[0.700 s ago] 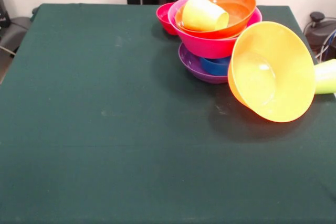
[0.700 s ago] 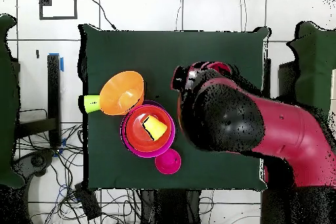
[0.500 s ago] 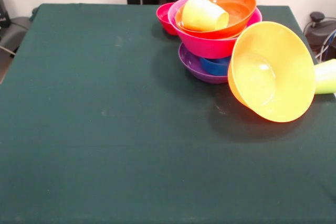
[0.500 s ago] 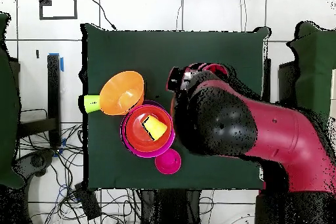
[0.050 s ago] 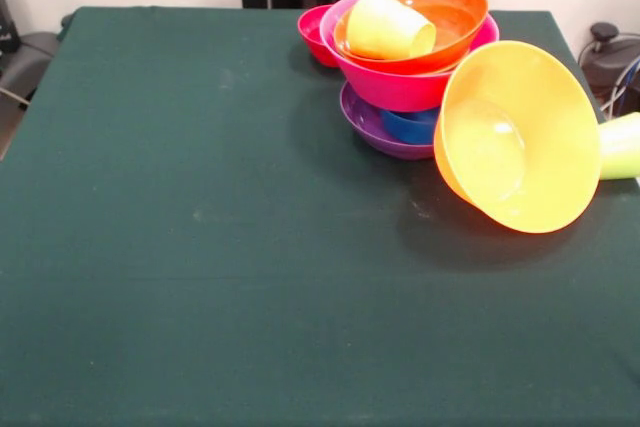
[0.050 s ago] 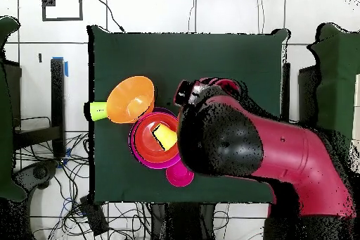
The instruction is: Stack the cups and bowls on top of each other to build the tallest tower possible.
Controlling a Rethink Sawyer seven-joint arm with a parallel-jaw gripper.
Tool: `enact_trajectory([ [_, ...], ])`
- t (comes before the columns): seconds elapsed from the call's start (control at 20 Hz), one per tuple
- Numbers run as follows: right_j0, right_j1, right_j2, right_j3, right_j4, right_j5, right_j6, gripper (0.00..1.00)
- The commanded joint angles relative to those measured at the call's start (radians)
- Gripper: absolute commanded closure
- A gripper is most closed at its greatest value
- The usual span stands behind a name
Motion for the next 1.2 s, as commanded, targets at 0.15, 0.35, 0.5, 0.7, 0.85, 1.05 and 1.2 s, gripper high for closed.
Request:
enact_trajectory([
  [0.15,0.077,0.029,-0.104,0.165,-0.018,-0.099,0.208,1.0],
  [0.35,0.083,0.035,-0.116,0.174,-0.02,-0.126,0.206,1.0],
  [0.5,0.086,0.039,-0.122,0.178,-0.02,-0.139,0.2,1.0],
  [0.7,0.087,0.041,-0.127,0.189,-0.011,-0.157,0.192,1.0],
  [0.85,0.09,0.042,-0.131,0.194,-0.007,-0.166,0.192,1.0],
  [1.05,0.094,0.044,-0.137,0.204,-0.002,-0.185,0.194,1.0],
  [1.2,0.099,0.045,-0.144,0.213,-0.001,-0.201,0.2,1.0],
])
